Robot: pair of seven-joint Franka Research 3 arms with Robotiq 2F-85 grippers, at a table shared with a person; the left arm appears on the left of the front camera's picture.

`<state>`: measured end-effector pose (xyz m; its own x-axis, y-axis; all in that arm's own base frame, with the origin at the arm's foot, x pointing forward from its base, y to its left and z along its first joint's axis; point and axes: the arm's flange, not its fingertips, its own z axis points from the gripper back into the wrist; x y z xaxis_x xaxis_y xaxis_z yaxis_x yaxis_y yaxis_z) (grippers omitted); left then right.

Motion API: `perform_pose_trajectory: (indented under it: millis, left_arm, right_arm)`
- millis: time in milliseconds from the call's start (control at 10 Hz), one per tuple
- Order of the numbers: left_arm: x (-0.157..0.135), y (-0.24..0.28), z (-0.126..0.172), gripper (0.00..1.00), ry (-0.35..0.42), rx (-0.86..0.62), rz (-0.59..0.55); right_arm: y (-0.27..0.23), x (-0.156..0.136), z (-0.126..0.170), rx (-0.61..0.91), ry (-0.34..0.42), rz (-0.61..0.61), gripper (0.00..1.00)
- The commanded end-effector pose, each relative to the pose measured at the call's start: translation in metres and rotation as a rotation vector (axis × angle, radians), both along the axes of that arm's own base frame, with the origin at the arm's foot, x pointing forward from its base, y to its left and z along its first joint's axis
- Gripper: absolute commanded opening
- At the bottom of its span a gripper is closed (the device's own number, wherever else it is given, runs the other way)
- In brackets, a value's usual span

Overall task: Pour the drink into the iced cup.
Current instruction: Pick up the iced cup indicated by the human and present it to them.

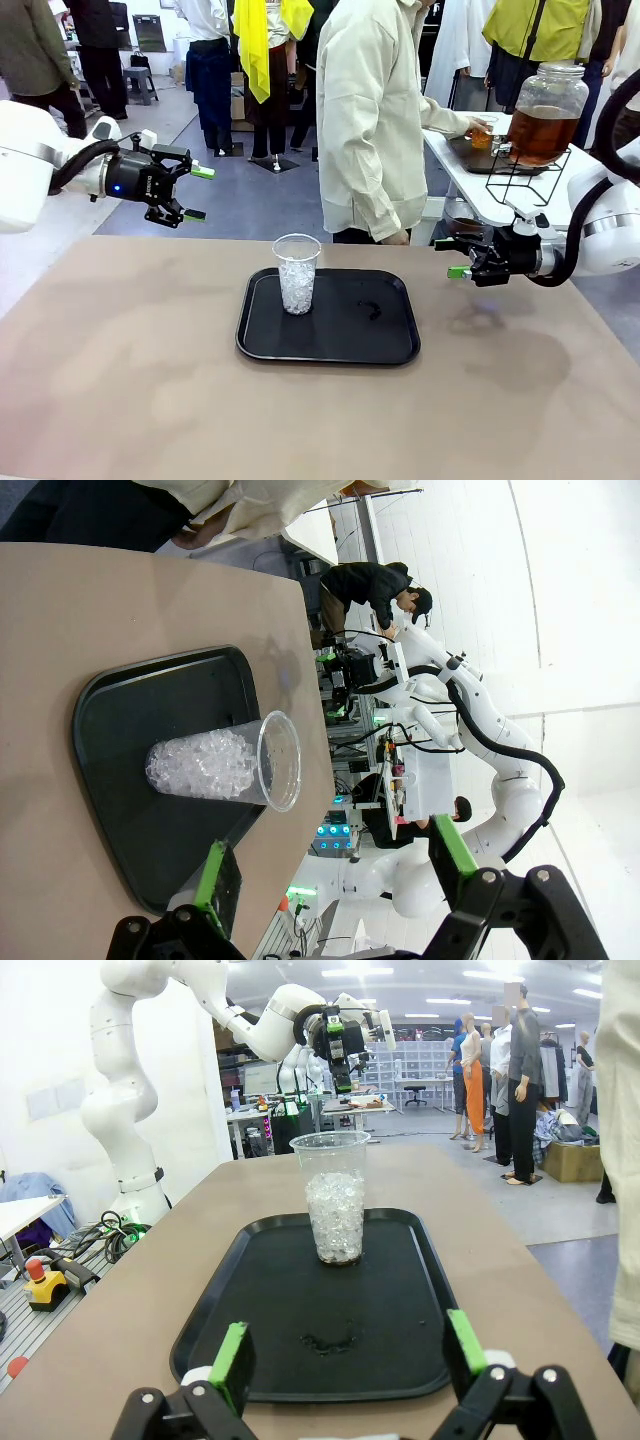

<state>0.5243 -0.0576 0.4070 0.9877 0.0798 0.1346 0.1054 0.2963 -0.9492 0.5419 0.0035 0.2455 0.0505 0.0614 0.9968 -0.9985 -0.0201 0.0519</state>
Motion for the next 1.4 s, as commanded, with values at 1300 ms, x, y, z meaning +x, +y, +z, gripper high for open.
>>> perform_pose_trajectory:
  millis: [1300]
  left_arm:
    - [0.0001,0.0001,0.0012,1.00,-0.004,-0.001,-0.001]
  right_arm:
    - [0.0020,0.0006,0.0025,-0.003,0.004,0.002,1.00]
